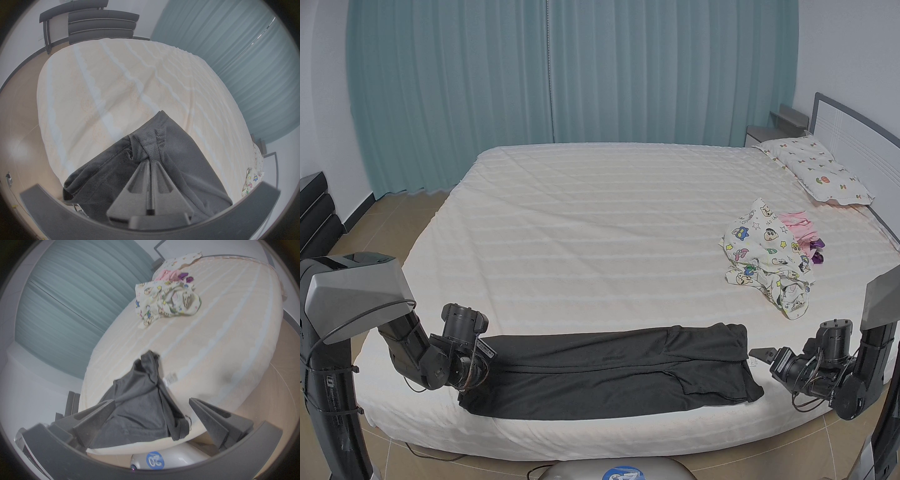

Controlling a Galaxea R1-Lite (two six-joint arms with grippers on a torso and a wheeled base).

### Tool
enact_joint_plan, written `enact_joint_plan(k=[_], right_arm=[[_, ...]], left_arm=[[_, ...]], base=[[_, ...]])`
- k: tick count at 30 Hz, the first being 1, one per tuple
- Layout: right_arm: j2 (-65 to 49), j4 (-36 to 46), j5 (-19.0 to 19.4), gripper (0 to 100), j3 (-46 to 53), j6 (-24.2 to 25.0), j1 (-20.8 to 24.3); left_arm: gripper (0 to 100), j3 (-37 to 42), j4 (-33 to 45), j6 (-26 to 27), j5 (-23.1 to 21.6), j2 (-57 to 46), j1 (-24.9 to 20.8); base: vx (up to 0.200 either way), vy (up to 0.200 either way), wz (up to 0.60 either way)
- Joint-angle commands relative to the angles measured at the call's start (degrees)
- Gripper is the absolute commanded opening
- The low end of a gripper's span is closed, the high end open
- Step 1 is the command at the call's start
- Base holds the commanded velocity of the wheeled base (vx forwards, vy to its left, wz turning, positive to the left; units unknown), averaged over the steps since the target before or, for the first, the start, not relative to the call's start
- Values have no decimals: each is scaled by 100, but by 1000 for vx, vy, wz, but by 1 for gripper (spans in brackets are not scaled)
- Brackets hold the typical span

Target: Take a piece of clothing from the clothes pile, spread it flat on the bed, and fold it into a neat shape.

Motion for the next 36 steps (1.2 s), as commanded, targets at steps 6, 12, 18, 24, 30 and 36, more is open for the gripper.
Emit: enact_joint_plan(k=[6,12,18,24,30,36], right_arm=[[-195,11,58,100,-351,442,308],[279,310,58,100,-896,785,721],[394,1180,-3,100,-1687,1119,976],[446,2376,-135,100,-2548,1584,1143],[613,2446,-302,100,-2750,1576,1116],[666,2639,-311,100,-2944,1558,1116]], left_arm=[[0,39,-31,-182,-60,-297,7],[0,39,-40,-235,-77,-368,7],[0,22,-57,-252,-77,-385,77],[0,48,-259,-331,-77,-429,104],[0,66,-295,-358,-77,-491,104],[0,74,-295,-358,-77,-464,104]], base=[[0,0,0],[0,0,0],[0,0,0],[0,0,0],[0,0,0],[0,0,0]])
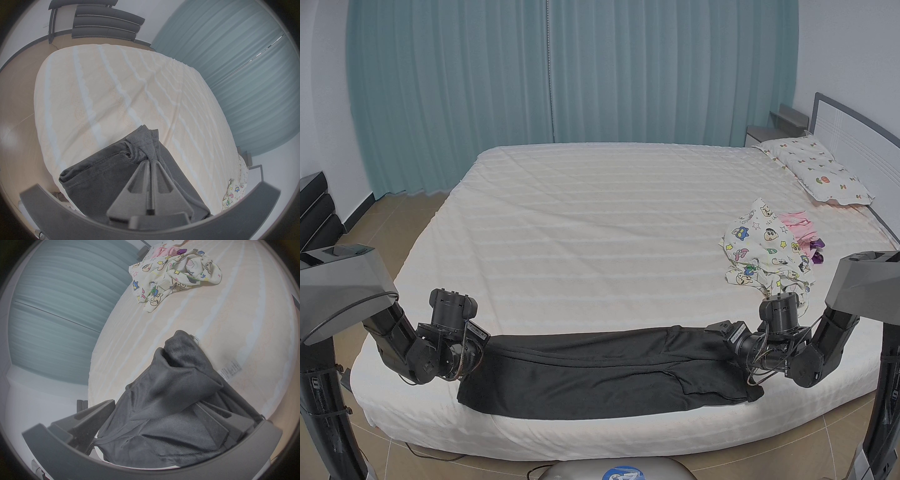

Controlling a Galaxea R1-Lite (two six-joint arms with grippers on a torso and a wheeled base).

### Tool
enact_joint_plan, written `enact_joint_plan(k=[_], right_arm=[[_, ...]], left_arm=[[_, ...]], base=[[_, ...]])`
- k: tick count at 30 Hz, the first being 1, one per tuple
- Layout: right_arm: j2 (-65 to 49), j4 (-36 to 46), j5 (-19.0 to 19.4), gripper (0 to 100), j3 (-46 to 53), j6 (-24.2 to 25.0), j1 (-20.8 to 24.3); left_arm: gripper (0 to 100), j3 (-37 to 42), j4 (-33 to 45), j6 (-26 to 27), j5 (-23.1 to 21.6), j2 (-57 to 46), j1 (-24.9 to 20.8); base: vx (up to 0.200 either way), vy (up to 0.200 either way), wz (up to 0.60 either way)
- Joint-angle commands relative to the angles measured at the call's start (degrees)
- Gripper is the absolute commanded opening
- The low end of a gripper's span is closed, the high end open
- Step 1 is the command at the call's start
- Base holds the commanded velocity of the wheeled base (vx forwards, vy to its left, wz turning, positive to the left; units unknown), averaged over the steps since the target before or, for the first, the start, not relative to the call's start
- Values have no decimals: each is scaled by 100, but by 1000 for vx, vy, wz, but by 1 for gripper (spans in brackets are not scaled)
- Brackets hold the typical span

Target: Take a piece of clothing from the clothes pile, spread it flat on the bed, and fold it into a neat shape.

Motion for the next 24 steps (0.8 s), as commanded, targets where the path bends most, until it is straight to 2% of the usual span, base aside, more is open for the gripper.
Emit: enact_joint_plan(k=[1,2,8,24], right_arm=[[101,198,-11,100,-214,-2,3],[101,304,-20,0,-267,-2,12],[48,471,-169,0,-285,-11,30],[-154,479,-161,0,-153,-20,12]], left_arm=[[0,-5,-4,-2,12,1,8],[0,4,-4,-2,12,1,8],[0,4,-4,7,12,1,8],[0,4,-4,7,3,-16,78]], base=[[0,0,0],[0,0,0],[0,0,0],[0,0,0]])
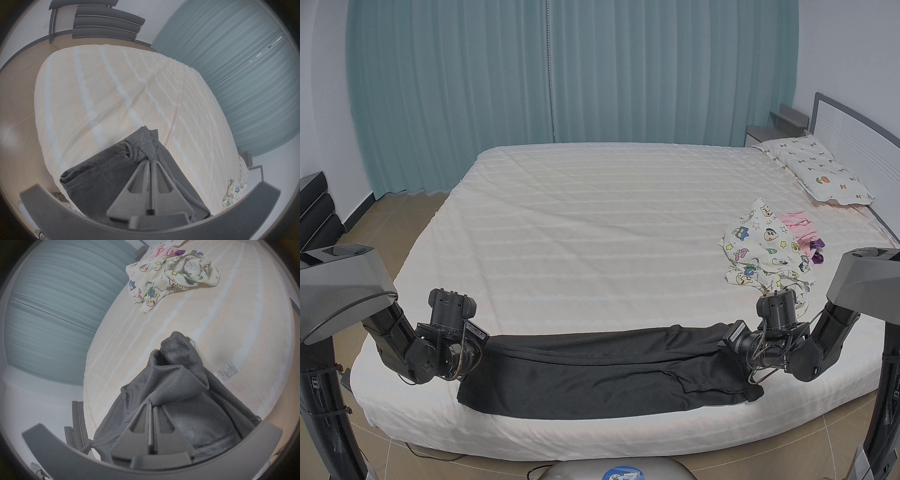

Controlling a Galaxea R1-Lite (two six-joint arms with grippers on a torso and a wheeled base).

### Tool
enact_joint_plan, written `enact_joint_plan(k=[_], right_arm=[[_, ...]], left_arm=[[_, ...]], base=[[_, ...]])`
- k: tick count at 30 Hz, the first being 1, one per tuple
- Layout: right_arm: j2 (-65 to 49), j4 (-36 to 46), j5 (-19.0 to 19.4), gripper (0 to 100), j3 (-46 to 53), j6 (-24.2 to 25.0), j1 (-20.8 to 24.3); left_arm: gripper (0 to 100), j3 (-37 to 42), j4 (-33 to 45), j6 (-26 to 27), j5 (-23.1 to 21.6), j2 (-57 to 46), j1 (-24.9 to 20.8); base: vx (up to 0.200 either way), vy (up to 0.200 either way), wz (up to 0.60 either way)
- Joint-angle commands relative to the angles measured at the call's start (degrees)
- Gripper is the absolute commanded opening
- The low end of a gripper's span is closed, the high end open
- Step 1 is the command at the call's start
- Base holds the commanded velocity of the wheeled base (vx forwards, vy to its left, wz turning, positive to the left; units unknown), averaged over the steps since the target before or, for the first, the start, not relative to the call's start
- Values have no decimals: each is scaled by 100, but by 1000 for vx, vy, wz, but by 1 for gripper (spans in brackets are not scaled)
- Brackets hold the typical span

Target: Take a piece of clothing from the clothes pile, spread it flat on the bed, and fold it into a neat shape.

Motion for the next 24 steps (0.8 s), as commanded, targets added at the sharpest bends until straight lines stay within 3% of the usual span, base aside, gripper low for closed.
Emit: enact_joint_plan(k=[1,15,23,24], right_arm=[[-38,-46,-2,0,-34,2,6],[-214,-397,7,0,-25,2,32],[-240,-406,7,0,18,11,32],[-240,-406,7,0,18,11,32]], left_arm=[[0,-9,-12,7,0,-32,34],[0,44,58,42,-273,-68,52],[0,88,234,341,-264,187,69],[100,88,234,341,-264,187,69]], base=[[0,0,0],[0,0,0],[0,0,0],[0,0,0]])
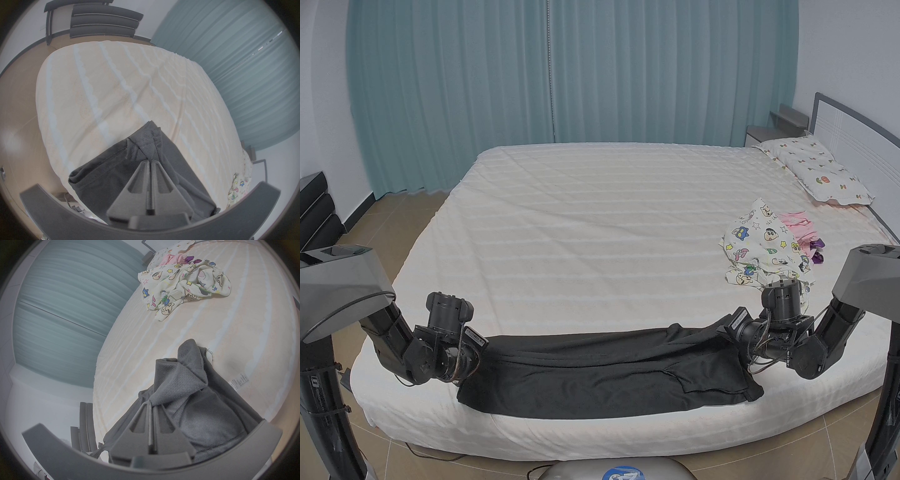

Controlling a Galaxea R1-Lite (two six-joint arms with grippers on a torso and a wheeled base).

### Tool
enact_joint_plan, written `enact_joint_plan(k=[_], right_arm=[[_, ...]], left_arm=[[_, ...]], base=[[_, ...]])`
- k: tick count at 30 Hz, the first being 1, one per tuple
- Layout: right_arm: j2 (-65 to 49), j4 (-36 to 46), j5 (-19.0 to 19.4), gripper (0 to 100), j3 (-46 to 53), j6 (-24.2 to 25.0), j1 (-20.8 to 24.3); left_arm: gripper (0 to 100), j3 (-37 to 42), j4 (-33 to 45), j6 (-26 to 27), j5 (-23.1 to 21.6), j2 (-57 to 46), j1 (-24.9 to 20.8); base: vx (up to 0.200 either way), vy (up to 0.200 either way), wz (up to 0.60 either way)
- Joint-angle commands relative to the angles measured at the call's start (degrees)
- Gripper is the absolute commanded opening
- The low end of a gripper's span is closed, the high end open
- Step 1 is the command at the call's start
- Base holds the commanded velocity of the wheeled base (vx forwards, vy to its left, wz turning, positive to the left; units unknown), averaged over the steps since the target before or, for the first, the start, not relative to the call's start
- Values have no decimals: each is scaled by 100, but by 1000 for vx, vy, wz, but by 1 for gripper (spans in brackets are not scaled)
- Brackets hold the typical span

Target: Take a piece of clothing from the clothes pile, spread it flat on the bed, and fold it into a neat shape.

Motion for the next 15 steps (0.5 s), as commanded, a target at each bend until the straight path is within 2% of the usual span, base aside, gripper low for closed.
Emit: enact_joint_plan(k=[1,4,7,11,15], right_arm=[[-27,-3,4,0,22,11,9],[-27,-3,4,0,31,11,1],[-18,-3,4,0,31,11,1],[-27,-3,4,0,75,2,1],[8,-3,13,0,75,2,1]], left_arm=[[100,-2,19,16,4,107,7],[100,24,45,42,13,-69,95],[100,86,54,192,-31,-367,368],[100,15,63,737,-49,-411,649],[100,-2,45,1044,-233,-359,693]], base=[[0,0,0],[0,0,0],[0,0,0],[0,0,0],[0,0,0]])
